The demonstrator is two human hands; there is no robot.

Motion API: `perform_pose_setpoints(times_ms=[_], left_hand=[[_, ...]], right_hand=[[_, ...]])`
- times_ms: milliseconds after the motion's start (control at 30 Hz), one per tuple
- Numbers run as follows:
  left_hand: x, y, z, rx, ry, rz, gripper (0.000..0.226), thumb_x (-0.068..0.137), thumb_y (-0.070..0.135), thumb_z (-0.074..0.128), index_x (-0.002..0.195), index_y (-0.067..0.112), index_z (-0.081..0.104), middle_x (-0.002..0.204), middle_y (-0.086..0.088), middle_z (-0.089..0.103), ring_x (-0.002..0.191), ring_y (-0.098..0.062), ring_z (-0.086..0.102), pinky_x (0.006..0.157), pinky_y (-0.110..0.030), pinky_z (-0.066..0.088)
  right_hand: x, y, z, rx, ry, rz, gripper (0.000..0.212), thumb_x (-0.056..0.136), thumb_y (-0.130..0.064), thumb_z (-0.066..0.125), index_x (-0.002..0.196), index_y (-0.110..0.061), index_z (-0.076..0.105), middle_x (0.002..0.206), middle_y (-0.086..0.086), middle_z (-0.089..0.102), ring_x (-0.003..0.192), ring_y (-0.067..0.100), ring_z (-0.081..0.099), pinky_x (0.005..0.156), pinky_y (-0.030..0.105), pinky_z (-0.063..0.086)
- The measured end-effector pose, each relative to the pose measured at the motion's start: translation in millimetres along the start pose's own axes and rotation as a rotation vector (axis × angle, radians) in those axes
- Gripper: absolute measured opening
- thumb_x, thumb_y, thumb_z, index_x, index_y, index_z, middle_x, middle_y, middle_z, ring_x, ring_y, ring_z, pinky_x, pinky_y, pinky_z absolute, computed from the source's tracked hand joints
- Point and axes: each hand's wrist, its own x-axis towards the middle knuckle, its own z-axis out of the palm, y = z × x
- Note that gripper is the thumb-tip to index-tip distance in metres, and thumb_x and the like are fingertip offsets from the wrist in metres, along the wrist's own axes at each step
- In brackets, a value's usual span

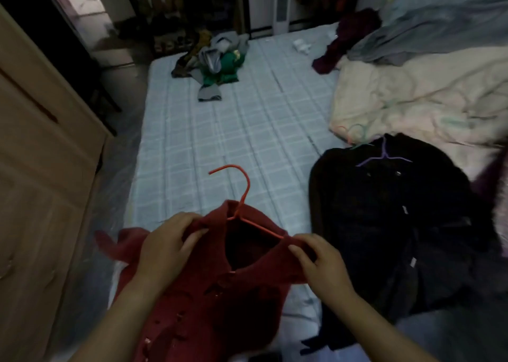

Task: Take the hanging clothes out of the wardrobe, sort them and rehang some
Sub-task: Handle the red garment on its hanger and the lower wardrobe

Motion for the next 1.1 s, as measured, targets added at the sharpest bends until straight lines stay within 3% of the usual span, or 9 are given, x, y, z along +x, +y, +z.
perform_pose_setpoints(times_ms=[133, 233, 333, 433, 600, 733, 867, 967, 1100], left_hand=[[-46, 113, -11, 0.015, 0.013, 0.197, 0.023, 0.080, 0.047, 0.046, 0.094, 0.031, 0.056, 0.089, 0.010, 0.065, 0.085, -0.007, 0.053, 0.066, -0.016, 0.036], [-70, 184, -6, -0.032, -0.035, 0.262, 0.031, 0.079, 0.052, 0.046, 0.091, 0.029, 0.061, 0.088, 0.018, 0.060, 0.087, -0.006, 0.052, 0.064, -0.007, 0.034], [-93, 250, 12, -0.143, -0.102, 0.310, 0.033, 0.078, 0.057, 0.044, 0.090, 0.033, 0.061, 0.088, 0.026, 0.056, 0.084, 0.004, 0.049, 0.071, -0.001, 0.033], [-111, 314, 37, -0.231, -0.185, 0.360, 0.031, 0.077, 0.061, 0.046, 0.091, 0.038, 0.061, 0.085, 0.025, 0.059, 0.082, 0.006, 0.050, 0.068, -0.007, 0.036], [-120, 401, 78, -0.392, -0.364, 0.408, 0.026, 0.077, 0.055, 0.056, 0.091, 0.034, 0.063, 0.082, 0.018, 0.067, 0.078, 0.000, 0.063, 0.072, -0.033, 0.053], [-110, 459, 110, -0.503, -0.464, 0.425, 0.024, 0.075, 0.051, 0.057, 0.088, 0.030, 0.062, 0.077, 0.011, 0.069, 0.069, -0.007, 0.066, 0.069, -0.039, 0.054], [-86, 516, 148, -0.591, -0.548, 0.472, 0.003, 0.085, 0.032, 0.062, 0.084, 0.030, 0.064, 0.081, 0.013, 0.069, 0.075, 0.004, 0.063, 0.072, -0.020, 0.050], [-55, 557, 184, -0.612, -0.579, 0.502, 0.009, 0.090, 0.024, 0.060, 0.092, 0.032, 0.064, 0.089, 0.016, 0.068, 0.088, 0.011, 0.059, 0.078, -0.006, 0.041], [12, 616, 227, -0.597, -0.560, 0.589, 0.030, 0.088, 0.037, 0.058, 0.111, 0.018, 0.065, 0.105, 0.014, 0.064, 0.098, 0.006, 0.056, 0.089, -0.010, 0.040]], right_hand=[[-93, -4, -83, 0.015, 0.171, -0.003, 0.011, 0.085, -0.021, 0.067, 0.095, -0.024, 0.068, 0.094, -0.012, 0.064, 0.092, -0.005, 0.056, 0.081, 0.005, 0.039], [-155, -3, -141, 0.002, 0.300, 0.001, 0.023, 0.084, -0.016, 0.068, 0.091, -0.038, 0.063, 0.093, -0.013, 0.064, 0.092, -0.003, 0.057, 0.082, 0.008, 0.040], [-212, 8, -197, -0.059, 0.489, 0.004, 0.017, 0.082, -0.030, 0.068, 0.088, -0.044, 0.061, 0.092, -0.020, 0.062, 0.090, -0.001, 0.058, 0.085, 0.024, 0.044], [-255, 23, -252, -0.148, 0.618, 0.024, 0.018, 0.079, -0.049, 0.057, 0.096, -0.045, 0.060, 0.091, -0.022, 0.060, 0.089, 0.000, 0.058, 0.081, 0.039, 0.047], [-302, 46, -328, -0.205, 0.768, 0.019, 0.021, 0.080, -0.044, 0.058, 0.090, -0.029, 0.069, 0.086, -0.018, 0.061, 0.084, -0.004, 0.058, 0.079, 0.026, 0.047], [-314, 63, -387, -0.351, 0.910, 0.037, 0.020, 0.082, -0.041, 0.059, 0.090, -0.025, 0.069, 0.087, -0.012, 0.063, 0.082, 0.008, 0.060, 0.076, 0.039, 0.049], [-304, 93, -439, -0.486, 1.007, 0.108, 0.023, 0.084, -0.041, 0.055, 0.093, -0.024, 0.067, 0.088, -0.008, 0.060, 0.081, 0.016, 0.057, 0.079, 0.048, 0.045], [-283, 125, -484, -0.534, 1.079, 0.140, 0.024, 0.085, -0.040, 0.054, 0.092, -0.020, 0.066, 0.088, -0.006, 0.060, 0.081, 0.020, 0.058, 0.080, 0.049, 0.044], [-232, 155, -552, -0.573, 1.161, 0.145, 0.027, 0.085, -0.038, 0.053, 0.091, -0.015, 0.067, 0.087, -0.007, 0.057, 0.080, 0.023, 0.058, 0.078, 0.050, 0.046]])
